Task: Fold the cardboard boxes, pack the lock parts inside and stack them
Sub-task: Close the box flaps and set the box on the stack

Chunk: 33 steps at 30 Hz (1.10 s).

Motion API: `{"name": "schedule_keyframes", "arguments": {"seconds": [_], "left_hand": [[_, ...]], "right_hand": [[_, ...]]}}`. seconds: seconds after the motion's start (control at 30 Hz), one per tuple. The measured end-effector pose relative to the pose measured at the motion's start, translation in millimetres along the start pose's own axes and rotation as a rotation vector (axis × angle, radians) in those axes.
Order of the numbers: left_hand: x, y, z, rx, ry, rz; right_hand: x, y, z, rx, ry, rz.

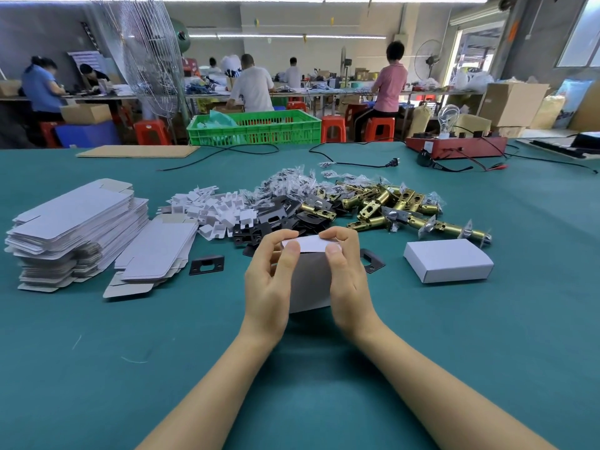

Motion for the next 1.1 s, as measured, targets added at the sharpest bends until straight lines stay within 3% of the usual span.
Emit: {"name": "schedule_keyframes", "arguments": {"seconds": [0.5,1.1], "left_hand": [[6.2,-0.9,2.1,0.008,-0.189,-0.101],[6.8,-4.1,-0.2,0.040,-0.146,-0.130]], "right_hand": [[3.2,4.6,-2.6,-0.095,0.139,0.090],[2.8,2.2,-1.7,-0.114,0.090,0.068]]}}
Point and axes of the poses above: each hand's wrist, its own y-axis away from the middle knuckle, its own z-axis out of the back of the hand, x = y × z, the point moved 2 cm from there along -y, towards the middle knuckle, and after that the axes turned 2 degrees about -x, right-handed, at the moved point
